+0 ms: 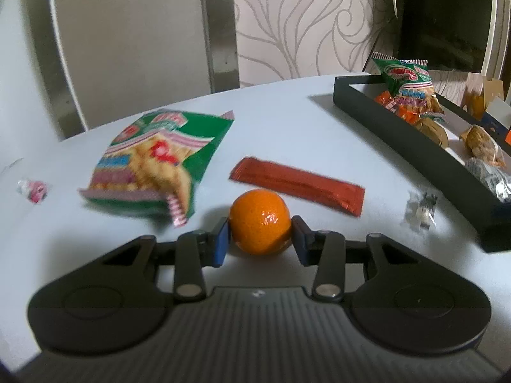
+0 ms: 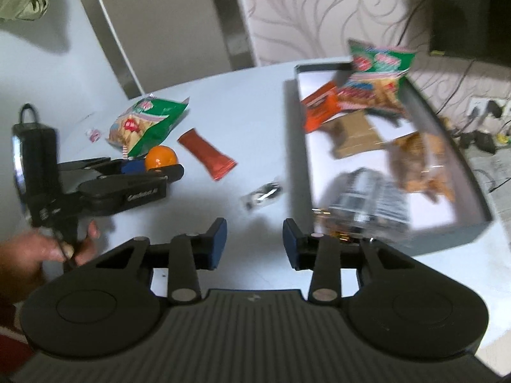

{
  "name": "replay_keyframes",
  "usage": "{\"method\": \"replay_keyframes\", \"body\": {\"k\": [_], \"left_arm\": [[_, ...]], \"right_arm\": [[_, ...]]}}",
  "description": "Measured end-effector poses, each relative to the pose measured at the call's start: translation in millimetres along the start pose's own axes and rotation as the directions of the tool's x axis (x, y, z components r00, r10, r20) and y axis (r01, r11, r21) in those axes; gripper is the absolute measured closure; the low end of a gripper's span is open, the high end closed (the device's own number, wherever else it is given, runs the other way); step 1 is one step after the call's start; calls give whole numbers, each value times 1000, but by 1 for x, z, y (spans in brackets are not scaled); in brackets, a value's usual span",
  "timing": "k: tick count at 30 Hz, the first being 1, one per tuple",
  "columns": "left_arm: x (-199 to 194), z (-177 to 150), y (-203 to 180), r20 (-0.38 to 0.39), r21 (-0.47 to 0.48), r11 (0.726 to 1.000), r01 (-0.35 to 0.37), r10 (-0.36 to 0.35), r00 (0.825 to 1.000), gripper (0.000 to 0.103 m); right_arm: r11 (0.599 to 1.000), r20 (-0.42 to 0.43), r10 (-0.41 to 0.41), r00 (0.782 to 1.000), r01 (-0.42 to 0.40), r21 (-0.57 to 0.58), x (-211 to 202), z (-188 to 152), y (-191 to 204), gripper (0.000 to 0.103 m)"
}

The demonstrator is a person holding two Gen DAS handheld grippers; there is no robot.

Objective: Organize snacks

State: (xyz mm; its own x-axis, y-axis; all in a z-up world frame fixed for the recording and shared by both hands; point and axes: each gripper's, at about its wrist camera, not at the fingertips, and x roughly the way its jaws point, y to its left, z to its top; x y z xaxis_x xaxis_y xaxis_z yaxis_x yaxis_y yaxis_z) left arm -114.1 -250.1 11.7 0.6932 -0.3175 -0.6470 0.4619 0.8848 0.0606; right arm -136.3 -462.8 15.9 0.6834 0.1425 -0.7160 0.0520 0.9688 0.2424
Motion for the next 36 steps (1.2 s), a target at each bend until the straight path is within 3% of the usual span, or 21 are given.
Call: {"method": "replay_keyframes", "body": {"k": [3, 13, 21, 22, 23, 26, 36], "left_arm": [[-7, -5, 8, -11, -9, 1000, 4, -4, 1000, 59], [-15, -11, 19, -20, -7, 1000, 7, -7, 1000, 58], [-12, -8, 20, -33, -9, 1000, 16, -16, 999, 55], [-11, -8, 20, -34, -12, 1000, 18, -19, 999, 55], [-11, -8, 20, -32, -12, 1000, 18, -19, 999, 55], [-11, -8, 20, -28, -9, 1000, 20, -20, 999, 55], [-13, -8, 20, -23, -17, 999, 34, -34, 999, 58]], "right_arm": [[1000, -21, 6, 1000, -6, -3, 21, 5, 7, 59], [994, -19, -108, 994, 108, 1, 65, 22, 15, 59], [976, -5, -176, 984, 174, -130, 73, 21, 26, 59], [972, -3, -180, 984, 178, -152, 74, 19, 27, 60], [967, -4, -185, 983, 181, -177, 74, 18, 28, 68], [967, 0, -163, 987, 159, -197, 72, 15, 27, 83], [987, -23, -82, 996, 78, -143, 47, 11, 33, 83]]}}
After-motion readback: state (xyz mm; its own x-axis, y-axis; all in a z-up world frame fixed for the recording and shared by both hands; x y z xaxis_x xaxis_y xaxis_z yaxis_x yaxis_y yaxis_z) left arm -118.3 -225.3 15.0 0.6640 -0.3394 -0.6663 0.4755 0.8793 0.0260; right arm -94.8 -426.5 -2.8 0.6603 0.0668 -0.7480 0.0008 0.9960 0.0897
